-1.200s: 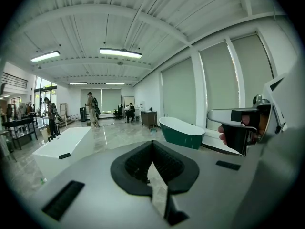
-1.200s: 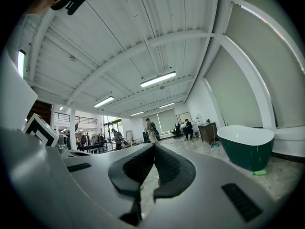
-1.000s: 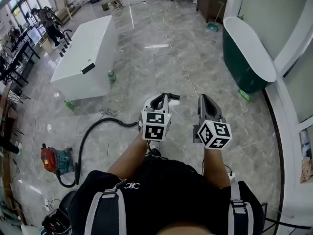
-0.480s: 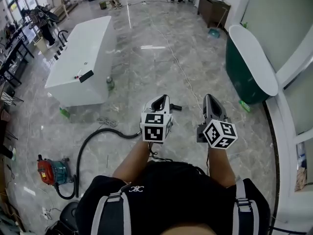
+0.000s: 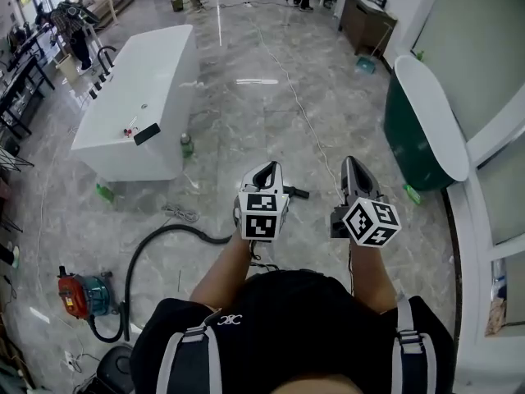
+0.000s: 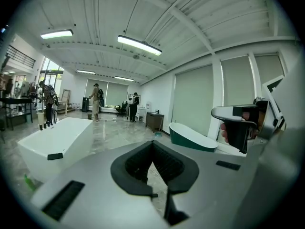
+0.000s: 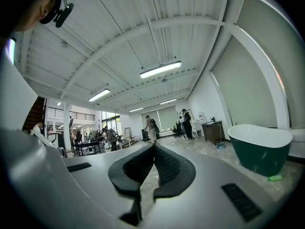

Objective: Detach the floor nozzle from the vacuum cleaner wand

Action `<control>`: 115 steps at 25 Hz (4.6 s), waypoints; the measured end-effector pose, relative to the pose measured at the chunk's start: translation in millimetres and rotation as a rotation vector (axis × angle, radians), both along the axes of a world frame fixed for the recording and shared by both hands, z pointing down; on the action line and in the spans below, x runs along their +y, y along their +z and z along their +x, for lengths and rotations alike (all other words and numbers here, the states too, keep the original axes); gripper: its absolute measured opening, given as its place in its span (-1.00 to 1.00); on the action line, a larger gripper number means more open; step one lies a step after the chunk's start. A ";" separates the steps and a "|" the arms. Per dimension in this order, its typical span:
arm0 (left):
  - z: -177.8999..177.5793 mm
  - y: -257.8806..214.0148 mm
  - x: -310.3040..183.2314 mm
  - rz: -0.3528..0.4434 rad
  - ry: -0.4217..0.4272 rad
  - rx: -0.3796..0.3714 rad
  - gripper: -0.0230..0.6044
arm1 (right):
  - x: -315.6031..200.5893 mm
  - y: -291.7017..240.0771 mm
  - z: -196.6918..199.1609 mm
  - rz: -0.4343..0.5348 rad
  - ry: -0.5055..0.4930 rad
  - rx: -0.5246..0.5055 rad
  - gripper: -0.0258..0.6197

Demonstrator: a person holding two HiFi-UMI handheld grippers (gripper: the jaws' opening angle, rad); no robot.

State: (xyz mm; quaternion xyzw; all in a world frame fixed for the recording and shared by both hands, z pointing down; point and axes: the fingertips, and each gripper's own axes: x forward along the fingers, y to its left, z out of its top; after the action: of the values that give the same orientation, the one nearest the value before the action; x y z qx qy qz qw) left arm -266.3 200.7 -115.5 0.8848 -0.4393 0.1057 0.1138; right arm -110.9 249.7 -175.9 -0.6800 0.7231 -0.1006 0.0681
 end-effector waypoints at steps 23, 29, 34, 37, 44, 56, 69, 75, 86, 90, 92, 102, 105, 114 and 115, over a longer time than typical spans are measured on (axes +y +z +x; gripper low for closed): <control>138.9 28.7 -172.2 0.009 -0.047 -0.122 -0.90 | -184.6 30.0 153.8 0.020 -0.038 -0.051 -0.88; 197.0 49.7 -219.1 -0.029 -0.069 -0.147 -0.90 | -237.0 38.8 210.0 0.001 -0.077 -0.047 -0.88; 237.6 65.4 -247.7 -0.069 -0.087 -0.146 -0.90 | -263.4 51.5 245.9 -0.038 -0.120 -0.008 -0.88; 248.6 84.1 -254.3 -0.126 -0.102 -0.156 -0.90 | -274.7 69.7 260.8 -0.090 -0.131 -0.024 -0.88; 262.6 163.0 -276.4 -0.268 -0.059 -0.208 -0.89 | -310.8 137.1 278.4 -0.210 -0.132 -0.054 -0.88; 248.4 470.2 -278.4 -0.519 0.132 -0.442 -0.89 | -330.1 369.8 277.6 -0.482 -0.204 -0.059 -0.88; 201.7 885.9 -204.6 -0.745 0.436 -0.816 -0.26 | -300.6 656.8 280.4 -0.673 -0.203 -0.126 -0.88; 174.0 1023.0 -193.2 -0.792 0.439 -0.969 -0.26 | -323.1 750.5 285.7 -0.670 -0.224 -0.111 -0.88; 144.6 1116.9 -190.5 -0.860 0.392 -1.049 -0.34 | -340.4 824.8 288.7 -0.703 -0.219 -0.135 -0.88; 153.5 1094.7 -187.3 -0.821 0.503 -1.037 -0.45 | -337.7 812.9 280.3 -0.720 -0.228 -0.143 -0.88; 159.5 1074.1 -191.8 -0.812 0.499 -0.998 -0.46 | -338.8 801.8 274.7 -0.725 -0.236 -0.163 -0.88; 216.6 896.5 -211.6 -0.646 0.454 -0.669 -0.46 | -303.3 723.0 214.7 -0.689 -0.381 -0.250 -0.87; 233.2 840.5 -209.2 -0.629 0.470 -0.567 -0.46 | -295.5 707.5 198.4 -0.673 -0.394 -0.282 -0.63; 273.3 750.5 -172.7 -0.612 0.532 -0.398 -0.46 | -306.1 704.0 168.5 -0.679 -0.467 -0.372 -0.04; 278.9 747.6 -166.9 -0.610 0.553 -0.385 -0.46 | -310.4 706.3 165.7 -0.673 -0.487 -0.373 -0.04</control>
State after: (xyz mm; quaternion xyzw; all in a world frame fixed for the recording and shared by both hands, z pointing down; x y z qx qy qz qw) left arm 12.5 33.8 632.1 0.8591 -0.1483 0.4195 0.2529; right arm 54.8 -60.8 530.4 -0.4447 0.7642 -0.4641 -0.0532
